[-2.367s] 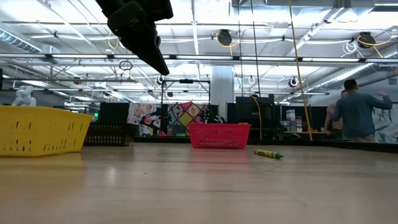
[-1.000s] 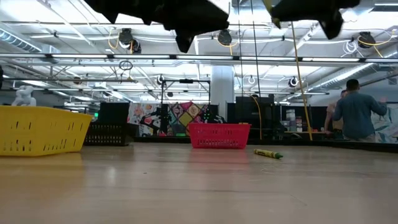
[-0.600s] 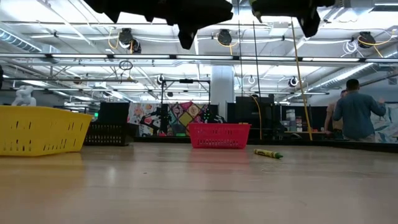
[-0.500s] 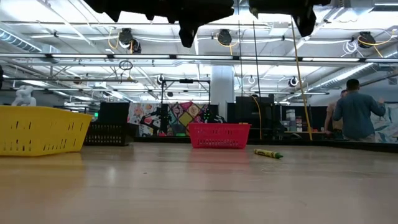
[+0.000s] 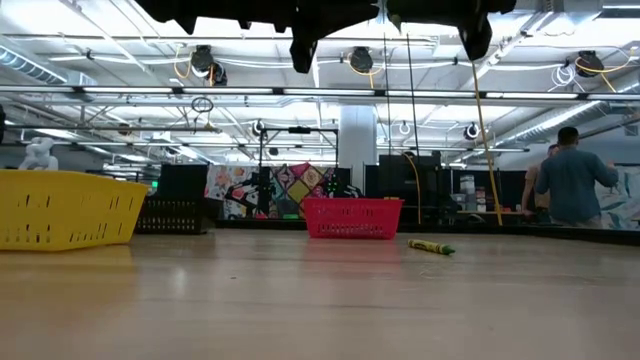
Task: Sort crayons
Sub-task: Put the green crayon into the yellow bin
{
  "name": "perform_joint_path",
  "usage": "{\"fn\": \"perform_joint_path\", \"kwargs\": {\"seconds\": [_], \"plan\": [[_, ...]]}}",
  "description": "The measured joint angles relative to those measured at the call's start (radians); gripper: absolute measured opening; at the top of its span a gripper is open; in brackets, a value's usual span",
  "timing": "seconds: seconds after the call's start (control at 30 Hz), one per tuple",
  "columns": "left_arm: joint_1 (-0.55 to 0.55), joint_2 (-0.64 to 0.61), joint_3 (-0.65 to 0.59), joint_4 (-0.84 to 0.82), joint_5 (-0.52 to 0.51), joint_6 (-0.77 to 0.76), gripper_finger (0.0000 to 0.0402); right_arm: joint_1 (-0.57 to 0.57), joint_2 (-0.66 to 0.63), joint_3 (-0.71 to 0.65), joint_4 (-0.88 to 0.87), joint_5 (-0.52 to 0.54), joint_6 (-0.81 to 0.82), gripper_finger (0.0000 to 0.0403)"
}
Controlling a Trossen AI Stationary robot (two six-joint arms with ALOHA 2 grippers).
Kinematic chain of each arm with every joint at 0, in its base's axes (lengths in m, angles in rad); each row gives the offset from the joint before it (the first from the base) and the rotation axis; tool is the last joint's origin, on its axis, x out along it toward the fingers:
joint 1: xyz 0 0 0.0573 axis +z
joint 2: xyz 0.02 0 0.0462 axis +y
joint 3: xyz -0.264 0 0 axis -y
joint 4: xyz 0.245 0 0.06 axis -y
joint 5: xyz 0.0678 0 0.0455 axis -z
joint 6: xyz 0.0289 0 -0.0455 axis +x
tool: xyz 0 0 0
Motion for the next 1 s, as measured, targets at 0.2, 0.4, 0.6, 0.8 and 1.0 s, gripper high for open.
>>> {"fn": "perform_joint_path", "kwargs": {"seconds": [0.2,0.4,0.6,0.8,1.0], "plan": [[0.000,0.000,0.000,0.002,0.000,0.001,0.0081,-0.020,0.005,0.000,-0.002,-0.025,0.000,0.0000],[0.002,0.000,0.000,-0.001,0.032,0.001,0.0081,-0.030,0.005,0.000,-0.006,-0.034,-0.001,0.0000],[-0.001,0.000,0.000,-0.001,0.056,0.001,0.0081,-0.032,0.005,0.000,-0.008,-0.025,0.000,0.0000],[0.002,0.000,0.000,0.009,0.057,0.010,0.0081,-0.042,0.005,0.000,-0.004,-0.034,0.001,0.0000],[0.010,-0.001,0.000,0.045,0.053,0.010,0.0081,-0.086,0.013,0.000,0.036,-0.107,-0.002,0.0000]]}}
